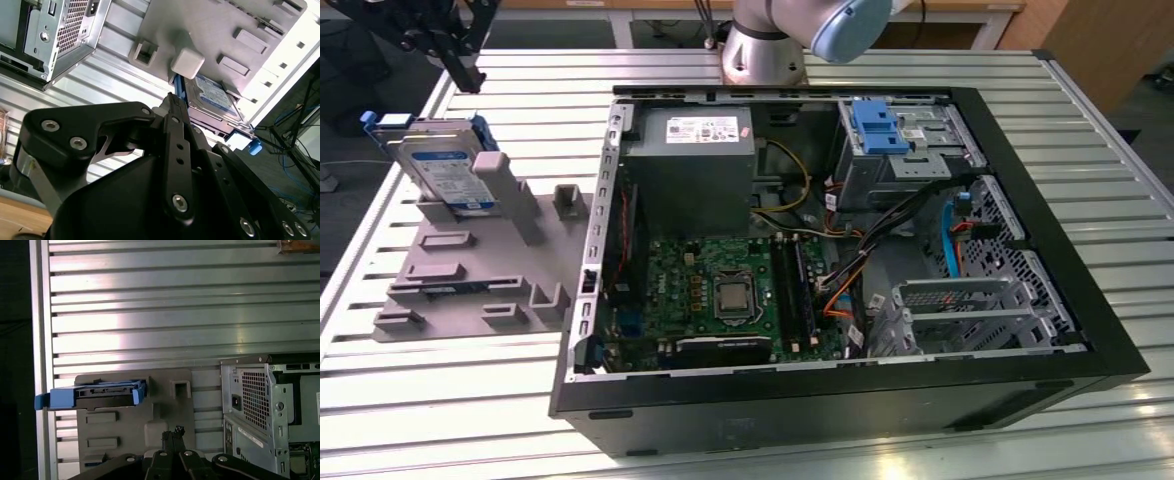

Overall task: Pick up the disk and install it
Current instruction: 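Reach for the disk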

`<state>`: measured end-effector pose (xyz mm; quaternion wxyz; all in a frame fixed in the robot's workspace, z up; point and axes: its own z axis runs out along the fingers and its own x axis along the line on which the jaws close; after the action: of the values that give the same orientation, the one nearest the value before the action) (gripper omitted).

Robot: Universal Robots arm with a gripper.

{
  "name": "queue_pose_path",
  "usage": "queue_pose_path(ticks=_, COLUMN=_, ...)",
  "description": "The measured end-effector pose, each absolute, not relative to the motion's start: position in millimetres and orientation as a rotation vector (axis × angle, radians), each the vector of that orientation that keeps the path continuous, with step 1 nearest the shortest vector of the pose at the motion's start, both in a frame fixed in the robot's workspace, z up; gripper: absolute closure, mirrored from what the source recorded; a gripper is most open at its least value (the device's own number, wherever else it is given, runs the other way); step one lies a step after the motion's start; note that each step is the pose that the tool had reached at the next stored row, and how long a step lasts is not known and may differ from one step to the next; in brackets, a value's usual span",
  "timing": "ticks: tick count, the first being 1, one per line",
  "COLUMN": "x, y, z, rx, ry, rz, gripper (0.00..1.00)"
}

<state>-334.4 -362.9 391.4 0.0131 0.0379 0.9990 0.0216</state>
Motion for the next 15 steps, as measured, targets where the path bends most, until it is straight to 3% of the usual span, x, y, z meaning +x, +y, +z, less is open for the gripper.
queue_pose_path(ticks=15, x=-355, y=-363, z=391, rx=0.118, ry=3.112, rz=0.067, gripper=0.89)
